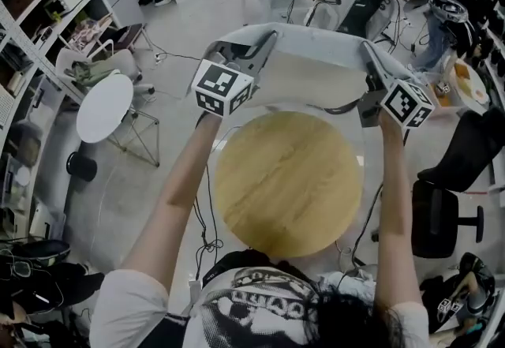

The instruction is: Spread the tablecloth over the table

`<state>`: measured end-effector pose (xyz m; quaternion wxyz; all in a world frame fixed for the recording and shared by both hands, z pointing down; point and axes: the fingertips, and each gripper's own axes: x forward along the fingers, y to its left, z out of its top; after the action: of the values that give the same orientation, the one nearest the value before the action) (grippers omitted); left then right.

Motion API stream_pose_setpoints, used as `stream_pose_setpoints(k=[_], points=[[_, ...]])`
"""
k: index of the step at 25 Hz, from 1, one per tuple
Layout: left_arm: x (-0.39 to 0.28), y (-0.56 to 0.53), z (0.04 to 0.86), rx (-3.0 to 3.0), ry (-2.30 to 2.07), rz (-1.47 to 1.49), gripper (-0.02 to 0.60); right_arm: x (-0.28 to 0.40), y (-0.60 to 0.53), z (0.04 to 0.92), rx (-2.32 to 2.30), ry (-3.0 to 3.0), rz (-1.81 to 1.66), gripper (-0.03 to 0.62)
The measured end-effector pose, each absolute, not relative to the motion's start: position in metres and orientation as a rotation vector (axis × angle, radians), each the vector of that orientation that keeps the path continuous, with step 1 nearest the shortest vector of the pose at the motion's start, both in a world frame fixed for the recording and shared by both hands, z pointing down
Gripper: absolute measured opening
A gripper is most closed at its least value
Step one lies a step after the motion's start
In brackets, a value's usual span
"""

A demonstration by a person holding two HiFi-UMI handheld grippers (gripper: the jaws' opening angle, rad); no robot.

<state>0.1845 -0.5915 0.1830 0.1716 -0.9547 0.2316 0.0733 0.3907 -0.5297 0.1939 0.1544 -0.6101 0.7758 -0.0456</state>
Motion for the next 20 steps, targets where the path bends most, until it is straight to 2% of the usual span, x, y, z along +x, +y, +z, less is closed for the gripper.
stream_pose_setpoints(k=[5, 20], points=[[0.192, -0.528, 0.233, -2.762, 0.682, 0.132, 0.066, 0.4, -0.467, 0.252, -1.717, 2.21, -0.279, 0.066], [0.133, -0.39, 0.312, -2.928, 0.877, 0.056, 0.064, 0.347, -0.346, 0.326, -1.601, 2.262, -0.525, 0.063]])
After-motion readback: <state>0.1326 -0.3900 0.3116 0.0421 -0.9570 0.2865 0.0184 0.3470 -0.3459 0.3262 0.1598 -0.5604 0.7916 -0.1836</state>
